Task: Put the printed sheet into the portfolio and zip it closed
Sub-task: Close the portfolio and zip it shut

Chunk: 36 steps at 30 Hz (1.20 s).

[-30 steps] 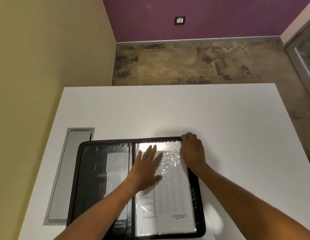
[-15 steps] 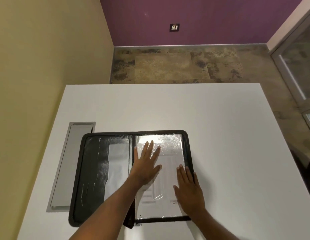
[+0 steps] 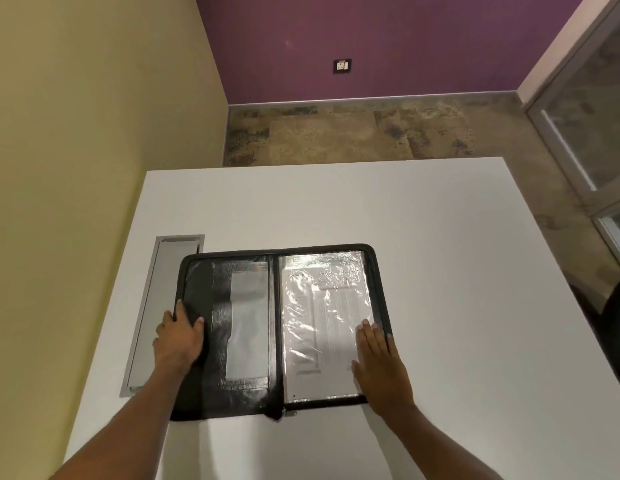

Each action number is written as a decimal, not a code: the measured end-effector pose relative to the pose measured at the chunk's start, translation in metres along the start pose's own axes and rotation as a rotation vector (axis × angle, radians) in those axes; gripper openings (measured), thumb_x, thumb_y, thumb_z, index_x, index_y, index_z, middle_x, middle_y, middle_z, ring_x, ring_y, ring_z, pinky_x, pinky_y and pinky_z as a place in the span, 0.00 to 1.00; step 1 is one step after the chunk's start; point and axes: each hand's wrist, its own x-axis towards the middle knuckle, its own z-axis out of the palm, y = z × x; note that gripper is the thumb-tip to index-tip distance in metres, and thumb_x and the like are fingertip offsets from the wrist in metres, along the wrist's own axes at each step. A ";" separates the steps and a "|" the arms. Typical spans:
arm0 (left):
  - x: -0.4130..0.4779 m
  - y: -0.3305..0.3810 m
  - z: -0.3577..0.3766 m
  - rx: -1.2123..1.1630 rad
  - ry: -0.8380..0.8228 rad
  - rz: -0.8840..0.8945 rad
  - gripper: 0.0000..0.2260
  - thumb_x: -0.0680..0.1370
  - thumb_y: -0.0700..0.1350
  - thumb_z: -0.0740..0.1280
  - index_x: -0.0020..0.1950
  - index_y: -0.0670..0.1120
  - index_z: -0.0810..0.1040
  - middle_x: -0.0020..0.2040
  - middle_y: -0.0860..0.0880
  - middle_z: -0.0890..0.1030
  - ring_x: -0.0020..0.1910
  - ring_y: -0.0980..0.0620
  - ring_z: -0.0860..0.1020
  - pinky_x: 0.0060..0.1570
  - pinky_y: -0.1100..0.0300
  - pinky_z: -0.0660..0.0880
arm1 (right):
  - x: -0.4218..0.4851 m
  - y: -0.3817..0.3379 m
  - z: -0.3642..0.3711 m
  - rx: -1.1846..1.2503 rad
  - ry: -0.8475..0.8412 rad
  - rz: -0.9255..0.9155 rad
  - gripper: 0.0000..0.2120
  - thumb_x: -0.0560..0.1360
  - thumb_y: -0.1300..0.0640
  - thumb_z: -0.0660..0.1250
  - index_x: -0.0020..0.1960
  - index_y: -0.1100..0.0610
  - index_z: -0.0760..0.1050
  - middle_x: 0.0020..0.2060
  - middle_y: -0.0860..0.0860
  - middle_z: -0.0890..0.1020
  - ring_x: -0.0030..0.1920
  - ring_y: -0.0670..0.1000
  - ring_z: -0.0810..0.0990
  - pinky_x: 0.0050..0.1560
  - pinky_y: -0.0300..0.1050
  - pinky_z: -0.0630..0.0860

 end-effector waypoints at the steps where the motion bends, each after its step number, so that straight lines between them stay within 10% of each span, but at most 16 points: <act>1: 0.002 -0.005 0.000 -0.031 -0.008 -0.013 0.30 0.85 0.57 0.59 0.83 0.44 0.57 0.76 0.35 0.69 0.73 0.30 0.71 0.70 0.33 0.72 | -0.005 -0.004 0.003 0.013 -0.009 0.006 0.33 0.83 0.47 0.54 0.83 0.58 0.48 0.83 0.55 0.51 0.83 0.57 0.50 0.82 0.58 0.53; 11: 0.001 -0.009 -0.013 -0.195 0.122 -0.096 0.20 0.85 0.49 0.64 0.68 0.35 0.73 0.61 0.32 0.78 0.60 0.29 0.79 0.60 0.35 0.78 | -0.034 0.003 0.015 0.027 0.002 0.105 0.33 0.79 0.45 0.45 0.79 0.59 0.64 0.80 0.55 0.64 0.79 0.56 0.65 0.76 0.57 0.67; 20: -0.059 0.011 -0.050 -0.438 0.210 -0.043 0.07 0.81 0.42 0.72 0.54 0.39 0.80 0.47 0.39 0.82 0.50 0.34 0.81 0.45 0.51 0.72 | -0.045 0.044 0.025 0.003 -0.032 0.072 0.38 0.77 0.42 0.34 0.83 0.57 0.48 0.83 0.53 0.50 0.83 0.54 0.51 0.81 0.55 0.56; 28: -0.128 0.064 -0.076 -0.598 0.297 0.161 0.06 0.82 0.46 0.72 0.51 0.45 0.79 0.43 0.47 0.81 0.40 0.48 0.79 0.45 0.53 0.77 | -0.062 0.058 0.013 0.068 -0.069 0.078 0.32 0.85 0.45 0.49 0.84 0.55 0.43 0.84 0.53 0.44 0.83 0.53 0.43 0.83 0.54 0.44; 36: -0.183 0.155 -0.082 -0.787 0.175 0.388 0.03 0.81 0.47 0.72 0.52 0.49 0.81 0.47 0.56 0.83 0.34 0.59 0.82 0.31 0.58 0.83 | -0.074 -0.035 -0.104 0.793 0.261 -0.102 0.29 0.83 0.36 0.53 0.81 0.47 0.58 0.79 0.45 0.63 0.79 0.45 0.59 0.79 0.45 0.58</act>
